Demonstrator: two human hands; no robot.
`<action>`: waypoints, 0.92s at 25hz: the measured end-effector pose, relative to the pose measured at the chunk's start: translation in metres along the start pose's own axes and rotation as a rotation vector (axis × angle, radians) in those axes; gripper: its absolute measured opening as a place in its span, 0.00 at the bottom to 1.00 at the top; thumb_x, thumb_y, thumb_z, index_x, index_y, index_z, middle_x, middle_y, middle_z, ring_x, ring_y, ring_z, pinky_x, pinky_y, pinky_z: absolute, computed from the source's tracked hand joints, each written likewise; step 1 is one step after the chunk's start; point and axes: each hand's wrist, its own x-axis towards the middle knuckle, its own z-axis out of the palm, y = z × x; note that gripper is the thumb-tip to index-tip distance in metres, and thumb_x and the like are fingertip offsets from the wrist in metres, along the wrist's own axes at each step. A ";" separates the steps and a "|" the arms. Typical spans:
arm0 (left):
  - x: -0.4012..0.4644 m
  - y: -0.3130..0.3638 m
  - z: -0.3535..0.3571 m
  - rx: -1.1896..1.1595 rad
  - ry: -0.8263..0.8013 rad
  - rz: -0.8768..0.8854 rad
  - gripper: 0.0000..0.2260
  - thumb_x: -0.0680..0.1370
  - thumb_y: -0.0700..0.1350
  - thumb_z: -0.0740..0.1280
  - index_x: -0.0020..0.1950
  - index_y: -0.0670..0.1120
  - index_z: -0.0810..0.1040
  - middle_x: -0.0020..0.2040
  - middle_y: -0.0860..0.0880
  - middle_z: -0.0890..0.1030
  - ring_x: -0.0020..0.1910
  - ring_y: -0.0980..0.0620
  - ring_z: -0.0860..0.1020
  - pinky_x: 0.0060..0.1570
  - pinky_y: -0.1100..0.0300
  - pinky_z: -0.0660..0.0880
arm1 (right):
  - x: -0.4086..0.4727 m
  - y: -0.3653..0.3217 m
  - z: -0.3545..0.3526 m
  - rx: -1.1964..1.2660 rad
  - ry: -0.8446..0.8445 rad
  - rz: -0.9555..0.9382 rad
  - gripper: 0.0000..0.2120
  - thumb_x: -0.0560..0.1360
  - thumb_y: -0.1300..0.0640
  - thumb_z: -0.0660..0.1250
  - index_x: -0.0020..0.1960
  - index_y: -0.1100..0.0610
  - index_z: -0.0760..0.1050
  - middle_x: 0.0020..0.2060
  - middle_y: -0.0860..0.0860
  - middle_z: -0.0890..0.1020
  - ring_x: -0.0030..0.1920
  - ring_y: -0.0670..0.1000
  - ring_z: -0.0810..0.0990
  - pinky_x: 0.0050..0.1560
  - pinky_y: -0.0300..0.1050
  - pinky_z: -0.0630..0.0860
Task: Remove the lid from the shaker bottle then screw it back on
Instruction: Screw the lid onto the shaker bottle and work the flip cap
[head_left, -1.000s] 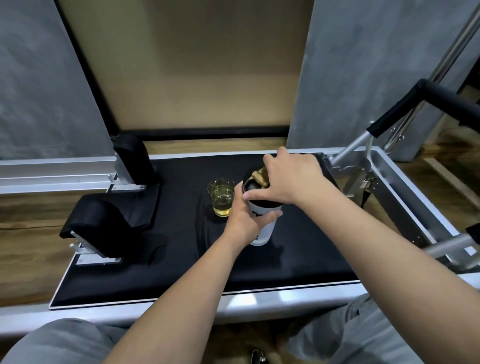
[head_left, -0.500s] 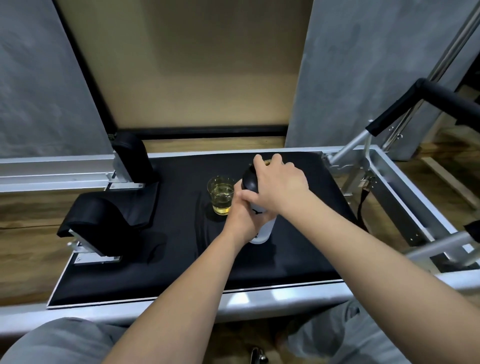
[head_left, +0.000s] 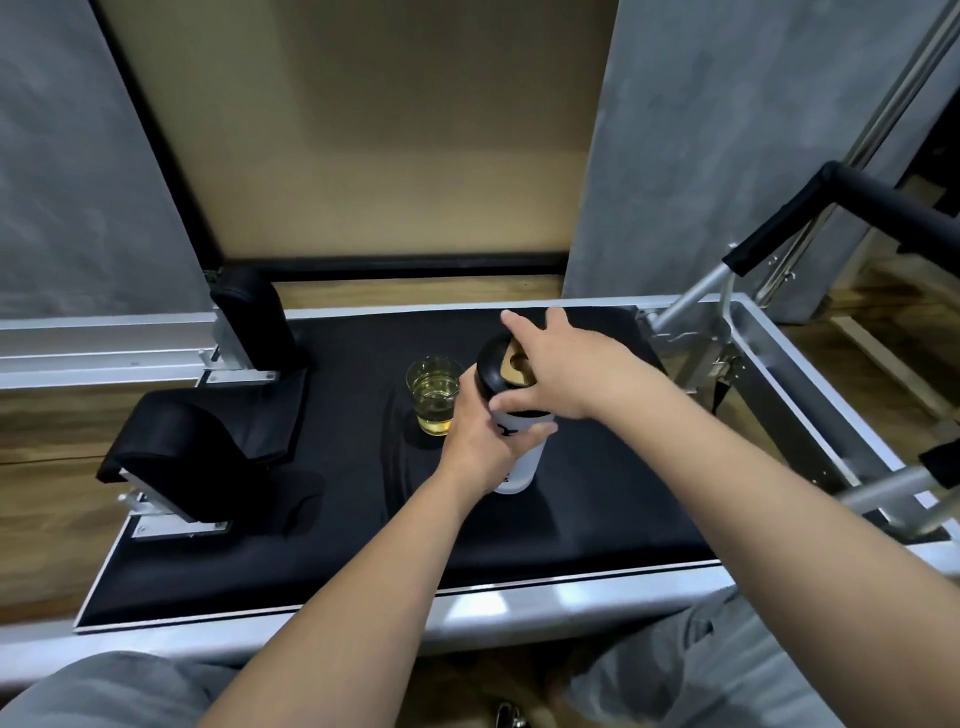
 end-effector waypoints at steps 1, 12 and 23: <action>-0.001 0.000 0.002 0.033 0.021 0.007 0.46 0.69 0.52 0.85 0.79 0.55 0.60 0.76 0.49 0.74 0.75 0.50 0.72 0.76 0.46 0.72 | -0.003 -0.008 0.000 -0.089 0.042 0.071 0.49 0.72 0.23 0.64 0.82 0.50 0.55 0.66 0.58 0.71 0.47 0.62 0.78 0.34 0.50 0.72; 0.000 0.002 0.003 -0.236 -0.026 -0.039 0.54 0.54 0.55 0.86 0.76 0.50 0.67 0.72 0.46 0.77 0.71 0.43 0.77 0.70 0.38 0.78 | 0.004 -0.013 0.010 -0.075 0.055 -0.021 0.46 0.69 0.26 0.70 0.77 0.50 0.61 0.68 0.57 0.72 0.63 0.61 0.71 0.57 0.56 0.73; -0.005 0.010 0.000 0.022 0.043 -0.091 0.45 0.69 0.44 0.85 0.79 0.49 0.62 0.74 0.47 0.75 0.73 0.46 0.74 0.75 0.42 0.72 | -0.002 0.002 -0.013 -0.096 0.006 -0.031 0.62 0.63 0.25 0.74 0.84 0.41 0.42 0.82 0.54 0.58 0.77 0.65 0.61 0.61 0.61 0.72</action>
